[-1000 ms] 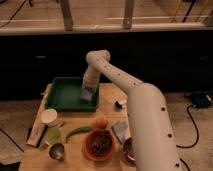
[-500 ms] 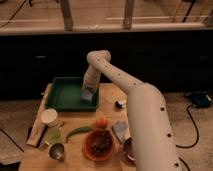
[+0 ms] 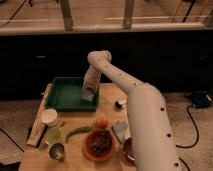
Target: Place sponge in tray
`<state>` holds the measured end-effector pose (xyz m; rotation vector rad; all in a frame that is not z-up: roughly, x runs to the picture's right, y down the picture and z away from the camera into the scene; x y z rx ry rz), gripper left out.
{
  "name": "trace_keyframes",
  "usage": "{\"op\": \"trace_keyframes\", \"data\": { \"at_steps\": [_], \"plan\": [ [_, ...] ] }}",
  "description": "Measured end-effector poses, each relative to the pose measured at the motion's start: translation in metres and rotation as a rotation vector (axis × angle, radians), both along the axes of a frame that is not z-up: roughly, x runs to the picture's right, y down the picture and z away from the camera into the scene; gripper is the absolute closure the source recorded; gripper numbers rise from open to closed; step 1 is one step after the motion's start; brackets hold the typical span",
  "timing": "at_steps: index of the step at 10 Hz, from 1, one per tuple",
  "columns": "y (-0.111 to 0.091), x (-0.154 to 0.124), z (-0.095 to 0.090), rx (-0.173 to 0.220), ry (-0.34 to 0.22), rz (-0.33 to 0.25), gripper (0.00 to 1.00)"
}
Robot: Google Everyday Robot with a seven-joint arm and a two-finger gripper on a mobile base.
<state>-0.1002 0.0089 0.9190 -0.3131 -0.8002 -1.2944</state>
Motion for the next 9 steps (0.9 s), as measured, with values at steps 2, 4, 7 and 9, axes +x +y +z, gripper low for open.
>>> {"op": "trace_keyframes", "data": {
  "at_steps": [2, 4, 7, 9],
  "plan": [
    [0.001, 0.0009, 0.0005, -0.003, -0.004, -0.001, 0.84],
    [0.0024, 0.002, 0.0013, -0.006, -0.009, -0.003, 0.84],
    [0.0042, 0.0038, 0.0022, -0.009, -0.017, -0.007, 0.84],
    [0.0054, 0.0049, 0.0023, -0.012, -0.021, -0.008, 0.84]
  ]
}}
